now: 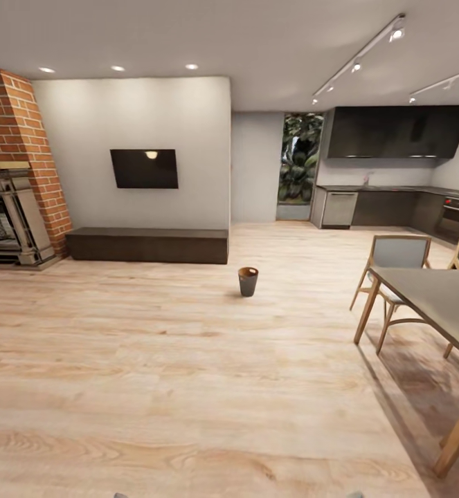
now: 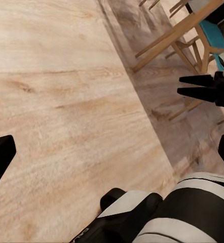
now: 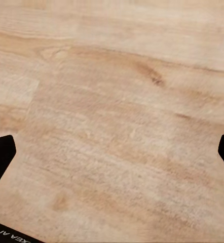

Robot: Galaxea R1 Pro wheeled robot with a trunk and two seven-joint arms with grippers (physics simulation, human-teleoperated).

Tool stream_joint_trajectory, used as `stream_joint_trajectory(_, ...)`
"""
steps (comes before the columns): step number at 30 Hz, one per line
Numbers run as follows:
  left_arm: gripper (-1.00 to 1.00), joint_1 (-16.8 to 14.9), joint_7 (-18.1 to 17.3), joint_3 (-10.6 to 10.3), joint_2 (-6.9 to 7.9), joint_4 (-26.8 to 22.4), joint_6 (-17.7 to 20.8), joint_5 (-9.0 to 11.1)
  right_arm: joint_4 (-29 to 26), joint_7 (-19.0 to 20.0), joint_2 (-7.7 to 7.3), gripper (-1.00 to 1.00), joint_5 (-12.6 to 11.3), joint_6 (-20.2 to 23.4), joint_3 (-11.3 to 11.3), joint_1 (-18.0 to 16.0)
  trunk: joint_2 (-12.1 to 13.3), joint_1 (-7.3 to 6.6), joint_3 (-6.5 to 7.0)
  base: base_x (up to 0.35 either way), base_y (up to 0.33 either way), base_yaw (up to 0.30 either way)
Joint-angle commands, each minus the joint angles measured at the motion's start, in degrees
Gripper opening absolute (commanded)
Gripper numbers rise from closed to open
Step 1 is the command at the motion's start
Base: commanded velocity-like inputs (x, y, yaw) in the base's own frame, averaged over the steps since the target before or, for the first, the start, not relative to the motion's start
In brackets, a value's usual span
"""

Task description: Put the three can of soda from the living room inside the tash can in the kitchen.

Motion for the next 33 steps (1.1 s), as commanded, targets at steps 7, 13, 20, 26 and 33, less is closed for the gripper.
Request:
stream_joint_trajectory(7, 1.0, 0.0, 0.0, -0.02, 0.0, -0.02, -0.01, 0.0, 0.0, 0.0, 0.0, 1.0, 0.0, -0.02, 0.0, 0.0, 0.0, 0.0, 0.0, 0.346, 0.0, 0.0)
stream_joint_trajectory(13, 1.0, 0.0, 0.0, -0.03, 0.0, -0.02, 0.02, 0.0, 0.0, 0.0, 0.0, 1.0, 0.0, -0.06, 0.0, 0.0, 0.0, 0.0, 0.0, 0.346, 0.0, 0.0)
stream_joint_trajectory(20, 1.0, 0.0, 0.0, -0.03, 0.0, -0.01, 0.03, 0.0, 0.0, 0.0, 0.0, 1.0, 0.0, -0.08, 0.0, 0.0, 0.0, 0.0, 0.0, 0.346, 0.0, 0.0)
stream_joint_trajectory(26, 1.0, 0.0, 0.0, -0.03, 0.0, -0.02, 0.05, 0.0, 0.0, 0.0, 0.0, 1.0, 0.0, -0.09, 0.0, 0.0, 0.0, 0.0, 0.0, 0.346, 0.036, 0.0)
stream_joint_trajectory(33, 1.0, 0.0, 0.0, -0.02, 0.0, -0.04, 0.06, 0.0, 0.0, 0.0, 0.0, 1.0, 0.0, -0.09, 0.0, 0.0, 0.0, 0.0, 0.0, 0.346, 0.09, 0.0)
